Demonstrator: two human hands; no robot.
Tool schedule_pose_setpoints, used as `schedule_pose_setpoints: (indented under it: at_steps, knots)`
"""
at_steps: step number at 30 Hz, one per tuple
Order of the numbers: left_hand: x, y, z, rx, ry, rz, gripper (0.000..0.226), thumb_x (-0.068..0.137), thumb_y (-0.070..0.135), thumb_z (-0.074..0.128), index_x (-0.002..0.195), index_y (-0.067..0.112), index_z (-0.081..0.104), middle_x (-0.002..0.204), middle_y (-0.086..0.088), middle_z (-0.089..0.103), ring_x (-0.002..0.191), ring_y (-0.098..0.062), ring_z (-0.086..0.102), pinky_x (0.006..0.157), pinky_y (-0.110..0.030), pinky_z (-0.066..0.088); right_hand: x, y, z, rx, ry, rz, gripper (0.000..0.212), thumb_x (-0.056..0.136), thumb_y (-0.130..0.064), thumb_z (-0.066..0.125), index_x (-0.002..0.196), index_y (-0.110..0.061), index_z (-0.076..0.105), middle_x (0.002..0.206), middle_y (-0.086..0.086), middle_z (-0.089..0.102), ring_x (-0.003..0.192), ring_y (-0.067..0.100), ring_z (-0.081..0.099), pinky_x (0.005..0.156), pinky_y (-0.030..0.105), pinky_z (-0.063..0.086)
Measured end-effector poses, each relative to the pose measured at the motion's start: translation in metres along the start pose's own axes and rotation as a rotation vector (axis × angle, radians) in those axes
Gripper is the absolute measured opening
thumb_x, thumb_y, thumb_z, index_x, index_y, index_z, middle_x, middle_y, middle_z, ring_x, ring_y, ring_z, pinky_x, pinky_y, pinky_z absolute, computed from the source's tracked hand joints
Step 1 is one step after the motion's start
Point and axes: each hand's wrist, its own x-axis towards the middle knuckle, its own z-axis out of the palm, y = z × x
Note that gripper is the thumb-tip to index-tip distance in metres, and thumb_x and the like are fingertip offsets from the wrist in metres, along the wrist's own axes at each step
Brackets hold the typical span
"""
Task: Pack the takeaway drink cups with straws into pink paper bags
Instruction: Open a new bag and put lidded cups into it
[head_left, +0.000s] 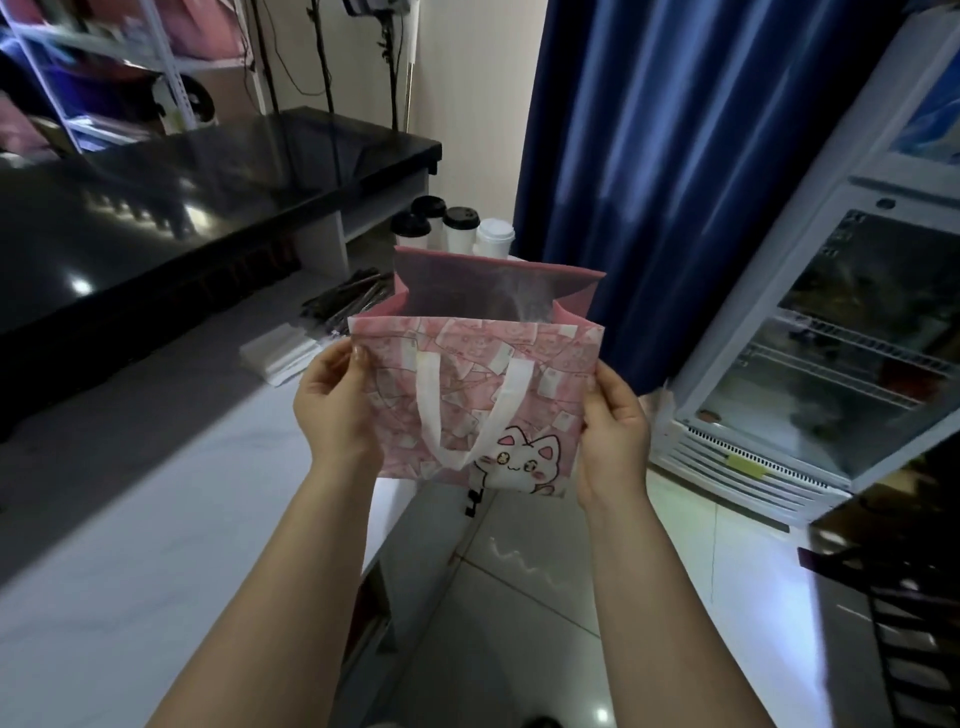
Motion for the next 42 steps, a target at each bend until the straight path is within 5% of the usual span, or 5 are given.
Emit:
schedule_pose_setpoints:
  at_steps: [6, 13, 19, 28, 42]
  knots:
    - [0.030, -0.033, 0.041, -0.021, 0.170, 0.095, 0.015, 0.089, 0.013, 0.069, 0.081, 0.025, 0.071, 0.079, 0.012, 0.070, 0.077, -0.006, 0.065, 0.080, -0.033, 0.055, 0.099, 0.020, 0.018, 0.017, -0.186, 0.123, 0.022, 0.096, -0.011, 0.057, 0.115, -0.014, 0.068, 0.107, 0.000, 0.073, 0.102, 0.019, 0.069, 0.082, 0.033, 0.057]
    - [0.029, -0.051, 0.059, -0.049, 0.375, 0.236, 0.013, 0.091, 0.008, 0.065, 0.087, 0.020, 0.068, 0.076, 0.013, 0.068, 0.070, -0.003, 0.063, 0.059, -0.020, 0.049, 0.177, 0.033, 0.051, -0.061, -0.463, 0.196, 0.019, 0.098, -0.007, 0.054, 0.099, -0.020, 0.068, 0.093, -0.005, 0.075, 0.086, 0.009, 0.071, 0.069, 0.022, 0.056]
    - [0.011, -0.064, 0.030, -0.001, 0.533, 0.318, 0.026, 0.093, 0.011, 0.063, 0.079, 0.029, 0.075, 0.080, 0.012, 0.069, 0.082, -0.010, 0.064, 0.079, -0.036, 0.057, 0.179, 0.067, 0.084, -0.076, -0.617, 0.218, 0.021, 0.098, -0.009, 0.052, 0.095, -0.023, 0.067, 0.091, -0.007, 0.074, 0.083, 0.007, 0.069, 0.066, 0.019, 0.054]
    - [0.019, -0.059, -0.010, -0.008, 0.708, 0.386, 0.027, 0.095, 0.009, 0.061, 0.082, 0.030, 0.074, 0.082, 0.010, 0.070, 0.083, -0.009, 0.066, 0.080, -0.033, 0.054, 0.152, 0.100, 0.137, -0.060, -0.886, 0.204, 0.017, 0.100, -0.009, 0.049, 0.109, -0.017, 0.060, 0.112, 0.007, 0.065, 0.105, 0.022, 0.063, 0.090, 0.040, 0.055]
    - [-0.010, -0.043, -0.023, 0.240, 0.754, 0.399, 0.018, 0.087, 0.015, 0.073, 0.100, 0.027, 0.071, 0.097, 0.006, 0.074, 0.096, -0.009, 0.069, 0.081, -0.021, 0.055, 0.154, 0.102, 0.146, -0.214, -0.912, 0.049, 0.025, 0.092, -0.012, 0.064, 0.103, -0.033, 0.058, 0.108, -0.008, 0.067, 0.102, 0.005, 0.064, 0.089, 0.029, 0.054]
